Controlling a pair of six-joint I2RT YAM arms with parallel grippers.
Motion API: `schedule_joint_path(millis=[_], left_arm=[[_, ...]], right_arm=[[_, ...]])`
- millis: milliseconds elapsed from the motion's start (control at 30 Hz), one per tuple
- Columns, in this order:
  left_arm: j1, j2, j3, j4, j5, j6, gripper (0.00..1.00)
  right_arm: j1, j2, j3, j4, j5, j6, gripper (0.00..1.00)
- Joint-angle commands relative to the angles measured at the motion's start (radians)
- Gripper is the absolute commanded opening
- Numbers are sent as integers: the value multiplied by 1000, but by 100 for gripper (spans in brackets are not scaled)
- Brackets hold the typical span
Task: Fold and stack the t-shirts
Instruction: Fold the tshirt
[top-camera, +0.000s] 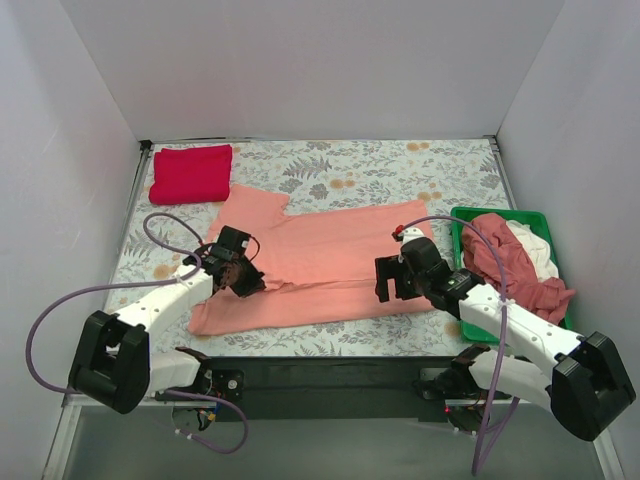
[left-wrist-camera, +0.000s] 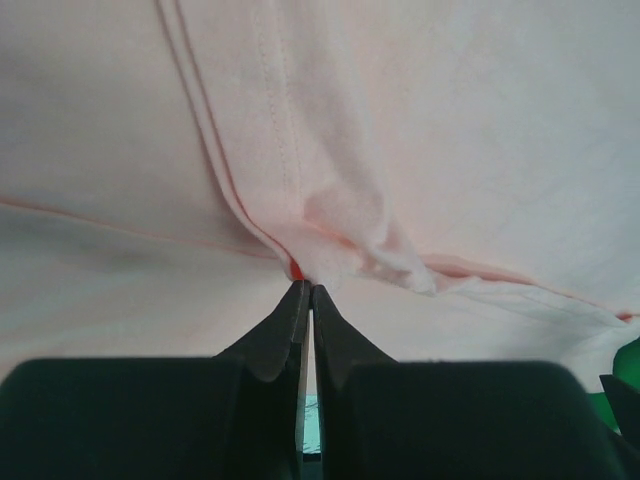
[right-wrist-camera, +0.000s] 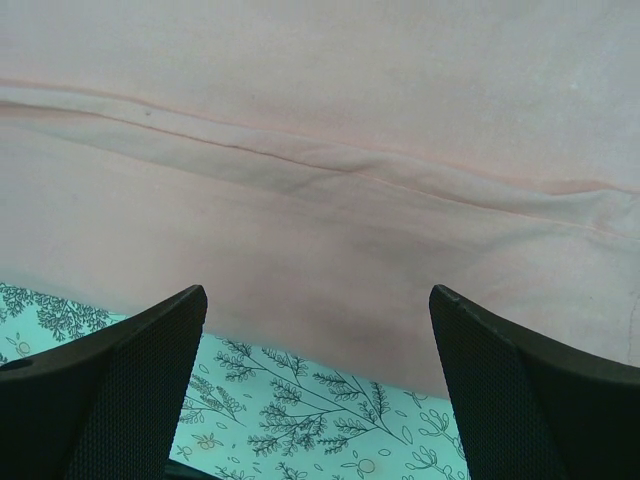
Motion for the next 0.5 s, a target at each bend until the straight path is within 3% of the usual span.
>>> schedule_joint_path(millis=[0,467], left_arm=[[-6,19,67,44,-9,54,0],[-31,219,236,64,-19,180,0]], right_arm=[[1,-43,9,-9,32,9,98],[1,-54,38,-34,82,-11,98]])
